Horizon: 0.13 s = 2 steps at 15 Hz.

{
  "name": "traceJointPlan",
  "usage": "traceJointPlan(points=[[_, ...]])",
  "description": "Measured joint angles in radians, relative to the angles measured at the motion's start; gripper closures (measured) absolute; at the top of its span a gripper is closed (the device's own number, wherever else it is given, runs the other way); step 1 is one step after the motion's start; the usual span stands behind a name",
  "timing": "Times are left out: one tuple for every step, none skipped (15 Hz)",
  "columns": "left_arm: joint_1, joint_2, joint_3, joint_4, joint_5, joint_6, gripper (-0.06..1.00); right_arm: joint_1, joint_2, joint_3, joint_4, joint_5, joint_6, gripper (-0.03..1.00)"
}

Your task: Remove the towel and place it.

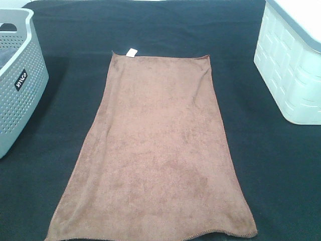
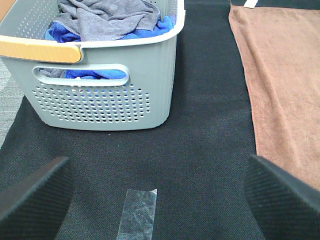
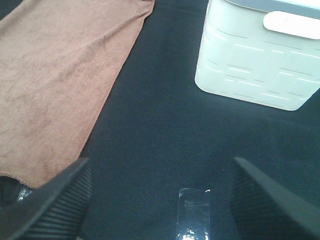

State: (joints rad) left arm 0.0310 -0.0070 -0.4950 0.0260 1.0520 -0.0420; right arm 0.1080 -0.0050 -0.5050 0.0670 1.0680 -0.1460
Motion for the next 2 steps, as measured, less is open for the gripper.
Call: traceJointPlan(points=[[0.0,0.0,0.0,-0.001,0.0,0.0,0.09,0.0,0.0,0.0,0.0,0.0,0.0,0.24],[0.0,0.0,0.0,-0.001,0.0,0.0,0.09,0.0,0.0,0.0,0.0,0.0,0.0,0.24]])
